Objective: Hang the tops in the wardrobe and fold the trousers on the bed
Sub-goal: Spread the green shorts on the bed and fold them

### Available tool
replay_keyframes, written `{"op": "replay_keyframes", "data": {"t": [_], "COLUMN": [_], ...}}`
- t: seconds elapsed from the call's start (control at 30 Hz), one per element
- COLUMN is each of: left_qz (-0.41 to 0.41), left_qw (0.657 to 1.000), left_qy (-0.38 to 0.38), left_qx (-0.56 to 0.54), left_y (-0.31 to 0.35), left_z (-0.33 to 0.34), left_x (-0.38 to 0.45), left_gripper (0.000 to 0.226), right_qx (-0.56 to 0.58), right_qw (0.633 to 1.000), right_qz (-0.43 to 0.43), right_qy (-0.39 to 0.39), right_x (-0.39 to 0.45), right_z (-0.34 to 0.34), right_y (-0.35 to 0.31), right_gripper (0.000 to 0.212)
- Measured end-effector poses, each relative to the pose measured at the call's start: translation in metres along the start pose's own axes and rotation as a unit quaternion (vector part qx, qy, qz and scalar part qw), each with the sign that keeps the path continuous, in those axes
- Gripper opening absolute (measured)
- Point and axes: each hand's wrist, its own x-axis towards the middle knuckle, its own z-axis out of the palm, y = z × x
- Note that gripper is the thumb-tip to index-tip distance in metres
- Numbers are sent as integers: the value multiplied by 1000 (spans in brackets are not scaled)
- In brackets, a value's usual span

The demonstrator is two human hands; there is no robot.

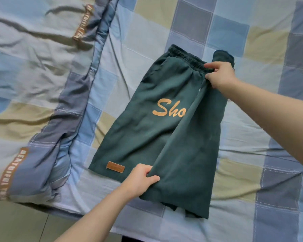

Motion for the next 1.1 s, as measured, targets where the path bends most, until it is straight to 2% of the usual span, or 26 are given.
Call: {"op": "replay_keyframes", "data": {"t": [0.1,0.2,0.33,0.4,0.57,0.67,0.73,0.8,0.87,0.9,1.0,1.1], "left_qz": [-23,-39,-59,-61,-55,-49,-46,-56,-70,-83,-122,-137], "left_qw": [996,987,989,991,984,977,973,967,959,955,946,940], "left_qy": [77,142,125,119,168,205,212,208,215,218,215,219], "left_qx": [-42,-71,-55,-27,32,33,77,135,169,182,207,222], "left_y": [-34,-63,-88,-95,-101,-105,-109,-112,-115,-114,-109,-100], "left_z": [-55,-101,-137,-142,-148,-159,-168,-171,-172,-171,-168,-166], "left_x": [-9,-7,-4,-3,0,3,7,10,12,13,15,14], "left_gripper": [40,51,29,14,25,23,25,30,35,38,40,29], "right_qx": [-12,-31,-196,-227,-253,-307,-321,-268,-196,-156,-5,70], "right_qw": [1000,999,973,963,950,934,929,936,942,952,983,988], "right_qz": [-17,-2,-105,-135,-168,-175,-184,-190,-216,-223,-183,-77], "right_qy": [5,41,65,63,68,62,-3,-126,-167,-142,16,113], "right_x": [4,5,-6,-9,-8,-2,4,5,1,-3,-25,-67], "right_z": [46,85,120,130,145,145,143,138,132,127,109,91], "right_y": [-42,-72,-101,-109,-129,-135,-137,-140,-141,-138,-110,-41], "right_gripper": [42,42,18,17,27,28,42,71,82,80,61,47]}}
